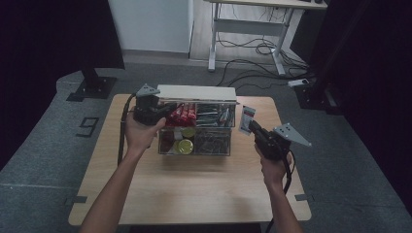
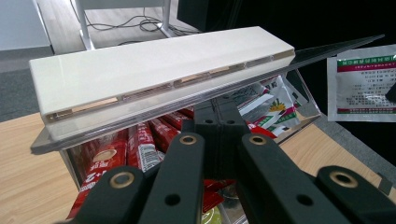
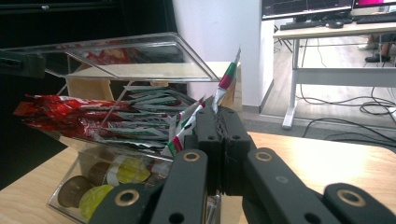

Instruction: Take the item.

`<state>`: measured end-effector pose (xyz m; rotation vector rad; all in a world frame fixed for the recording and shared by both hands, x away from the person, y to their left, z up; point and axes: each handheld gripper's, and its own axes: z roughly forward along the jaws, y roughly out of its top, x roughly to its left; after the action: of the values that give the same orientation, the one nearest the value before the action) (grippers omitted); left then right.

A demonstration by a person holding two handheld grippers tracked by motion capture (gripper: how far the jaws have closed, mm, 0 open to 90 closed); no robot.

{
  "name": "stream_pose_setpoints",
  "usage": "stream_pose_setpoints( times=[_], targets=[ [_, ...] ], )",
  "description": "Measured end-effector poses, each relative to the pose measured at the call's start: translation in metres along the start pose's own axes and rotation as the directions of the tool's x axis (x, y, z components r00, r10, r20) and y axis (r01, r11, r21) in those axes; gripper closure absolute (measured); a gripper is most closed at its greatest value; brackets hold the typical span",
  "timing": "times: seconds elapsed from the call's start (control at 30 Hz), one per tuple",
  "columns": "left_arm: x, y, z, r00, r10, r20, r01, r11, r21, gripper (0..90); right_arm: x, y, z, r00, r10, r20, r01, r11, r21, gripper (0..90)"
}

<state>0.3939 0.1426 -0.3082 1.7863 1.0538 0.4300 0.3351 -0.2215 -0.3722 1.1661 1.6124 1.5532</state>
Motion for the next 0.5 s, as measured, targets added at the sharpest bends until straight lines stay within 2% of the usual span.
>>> stream_pose_setpoints(
  times=[0.5],
  targets=[
    [-0.001, -0.001, 0.001, 1.0, -0.001, 0.004, 0.001, 1.0, 0.004, 89.9, -0.013, -0.009, -0.006, 0.9996, 0.009, 0.028, -0.009, 1.0, 0.016, 87.6]
  ],
)
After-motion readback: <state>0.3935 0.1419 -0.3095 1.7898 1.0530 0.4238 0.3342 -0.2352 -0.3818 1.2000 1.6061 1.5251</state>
